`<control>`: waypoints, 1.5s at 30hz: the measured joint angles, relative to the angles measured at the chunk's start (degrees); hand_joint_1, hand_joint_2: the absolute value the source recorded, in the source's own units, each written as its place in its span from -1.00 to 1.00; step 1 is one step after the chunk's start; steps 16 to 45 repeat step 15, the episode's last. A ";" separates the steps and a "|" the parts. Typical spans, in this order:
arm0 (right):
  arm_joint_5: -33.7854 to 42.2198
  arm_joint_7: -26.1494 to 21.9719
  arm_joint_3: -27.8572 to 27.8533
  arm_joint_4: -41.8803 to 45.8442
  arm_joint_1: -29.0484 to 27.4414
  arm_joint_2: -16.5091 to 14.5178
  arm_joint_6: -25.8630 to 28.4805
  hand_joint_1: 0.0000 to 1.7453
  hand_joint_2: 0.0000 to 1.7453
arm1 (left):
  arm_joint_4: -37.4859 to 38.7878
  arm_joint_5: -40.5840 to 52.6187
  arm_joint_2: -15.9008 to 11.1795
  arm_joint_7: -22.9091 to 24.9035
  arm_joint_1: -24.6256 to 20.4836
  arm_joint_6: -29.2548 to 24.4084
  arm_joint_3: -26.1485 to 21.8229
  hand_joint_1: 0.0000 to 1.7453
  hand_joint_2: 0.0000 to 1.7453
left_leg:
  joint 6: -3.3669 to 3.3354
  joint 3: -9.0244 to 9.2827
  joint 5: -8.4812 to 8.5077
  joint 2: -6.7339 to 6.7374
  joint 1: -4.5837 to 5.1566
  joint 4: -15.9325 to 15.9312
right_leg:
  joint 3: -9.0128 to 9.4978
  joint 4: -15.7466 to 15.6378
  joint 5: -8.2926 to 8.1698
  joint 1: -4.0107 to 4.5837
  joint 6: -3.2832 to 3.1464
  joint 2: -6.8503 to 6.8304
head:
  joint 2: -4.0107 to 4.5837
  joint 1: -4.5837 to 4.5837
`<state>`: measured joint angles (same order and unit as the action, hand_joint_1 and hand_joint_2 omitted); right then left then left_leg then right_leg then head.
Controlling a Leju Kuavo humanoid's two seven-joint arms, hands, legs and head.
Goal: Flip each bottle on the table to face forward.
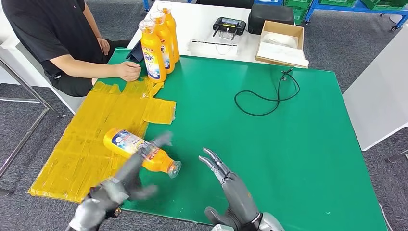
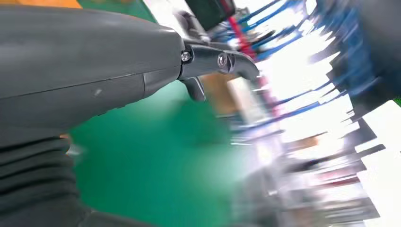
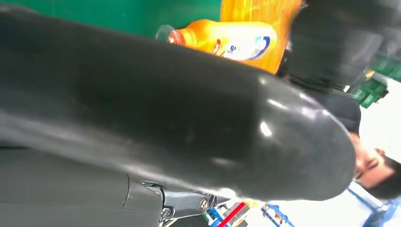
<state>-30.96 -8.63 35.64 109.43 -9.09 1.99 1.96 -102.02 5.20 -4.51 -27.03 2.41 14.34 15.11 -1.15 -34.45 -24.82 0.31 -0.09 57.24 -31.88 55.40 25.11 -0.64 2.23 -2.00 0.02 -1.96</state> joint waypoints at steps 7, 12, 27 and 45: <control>0.21 -0.56 -0.59 0.80 -1.93 -0.25 1.71 -1.00 -1.00 | -8.62 -9.21 6.19 3.33 1.46 6.10 -8.91 -1.00 -1.00 | 0.01 0.08 0.00 0.02 -0.03 -0.01 | 0.01 0.01 0.00 0.03 0.00 0.00 | 0.00 -0.02; -1.65 -4.32 -2.88 2.45 -4.19 -1.76 7.31 -1.00 -1.00 | -9.65 -15.77 7.12 5.69 4.05 11.24 -11.15 -1.00 -1.00 | 0.01 0.09 0.00 0.04 -0.04 -0.01 | 0.02 0.03 0.00 0.03 0.00 0.02 | 0.00 -0.03; -4.56 -6.07 -4.23 3.72 -5.34 -2.70 9.70 -1.00 -1.00 | -9.67 -12.74 7.81 4.80 6.26 11.89 -11.49 -1.00 -1.00 | 0.01 0.07 0.00 0.04 -0.02 -0.01 | 0.00 0.02 0.01 0.01 -0.01 0.02 | 0.00 -0.01; -4.56 -6.07 -4.23 3.72 -5.34 -2.70 9.70 -1.00 -1.00 | -9.67 -12.74 7.81 4.80 6.26 11.89 -11.49 -1.00 -1.00 | 0.01 0.07 0.00 0.04 -0.02 -0.01 | 0.00 0.02 0.01 0.01 -0.01 0.02 | 0.00 -0.01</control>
